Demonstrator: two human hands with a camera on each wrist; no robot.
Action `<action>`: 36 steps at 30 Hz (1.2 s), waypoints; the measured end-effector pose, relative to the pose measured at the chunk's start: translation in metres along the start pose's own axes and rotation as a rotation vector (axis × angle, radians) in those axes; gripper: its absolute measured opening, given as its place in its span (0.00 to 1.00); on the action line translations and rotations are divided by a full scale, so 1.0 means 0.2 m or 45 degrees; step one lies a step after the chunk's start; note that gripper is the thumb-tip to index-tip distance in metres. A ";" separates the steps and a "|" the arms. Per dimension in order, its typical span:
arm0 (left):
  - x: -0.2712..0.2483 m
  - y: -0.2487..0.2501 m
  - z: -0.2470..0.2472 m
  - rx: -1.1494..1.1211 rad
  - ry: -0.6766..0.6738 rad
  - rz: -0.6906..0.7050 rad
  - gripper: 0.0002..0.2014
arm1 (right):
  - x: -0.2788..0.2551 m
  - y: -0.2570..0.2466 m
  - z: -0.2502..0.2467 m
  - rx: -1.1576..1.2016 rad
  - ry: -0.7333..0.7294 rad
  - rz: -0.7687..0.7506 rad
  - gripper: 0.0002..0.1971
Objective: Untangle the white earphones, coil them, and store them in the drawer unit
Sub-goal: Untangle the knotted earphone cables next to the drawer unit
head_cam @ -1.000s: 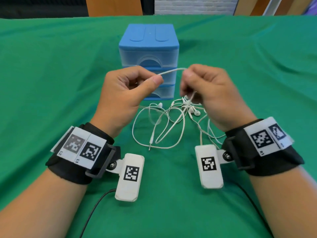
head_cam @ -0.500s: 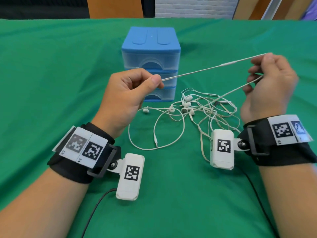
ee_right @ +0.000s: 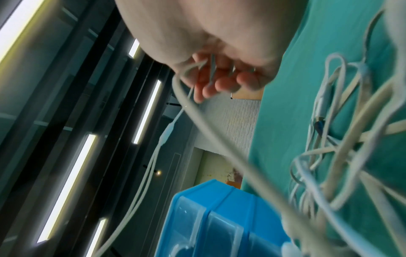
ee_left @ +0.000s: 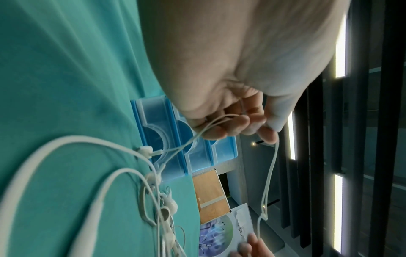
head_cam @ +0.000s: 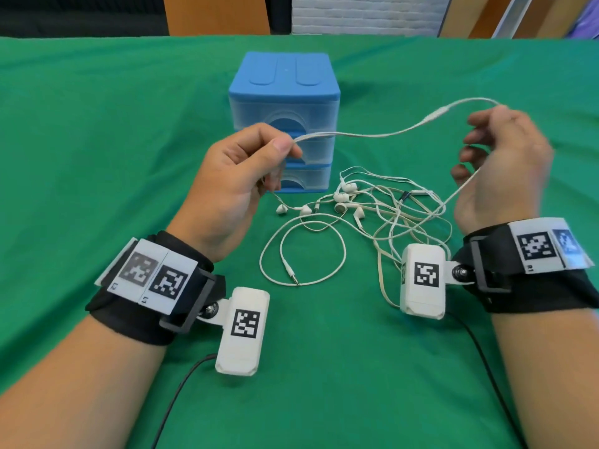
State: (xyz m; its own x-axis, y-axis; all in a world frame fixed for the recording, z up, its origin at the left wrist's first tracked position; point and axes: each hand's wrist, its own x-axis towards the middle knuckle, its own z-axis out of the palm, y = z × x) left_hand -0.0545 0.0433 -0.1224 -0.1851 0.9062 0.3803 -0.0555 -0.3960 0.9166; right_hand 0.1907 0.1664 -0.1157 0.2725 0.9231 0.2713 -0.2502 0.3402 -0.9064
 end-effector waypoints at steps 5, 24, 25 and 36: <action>-0.02 0.03 0.02 -0.518 -0.138 -0.109 0.10 | -0.09 0.02 0.05 -0.181 -0.677 0.165 0.12; 0.01 0.02 -0.05 -0.817 -0.052 -0.184 0.09 | -0.22 0.06 0.13 -0.606 -1.114 0.222 0.10; 0.01 0.01 -0.05 -0.811 -0.036 -0.195 0.09 | -0.22 0.06 0.13 -0.611 -1.063 0.220 0.11; 0.01 0.01 -0.06 -0.803 0.046 -0.249 0.11 | -0.14 0.08 0.10 -0.526 -0.628 0.170 0.08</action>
State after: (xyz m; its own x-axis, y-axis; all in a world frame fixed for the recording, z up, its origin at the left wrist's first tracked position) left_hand -0.0672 0.0429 -0.1219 -0.1453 0.9690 0.1998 -0.6531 -0.2457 0.7163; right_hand 0.1602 0.1489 -0.1319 -0.2185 0.9599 0.1757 0.1516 0.2112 -0.9656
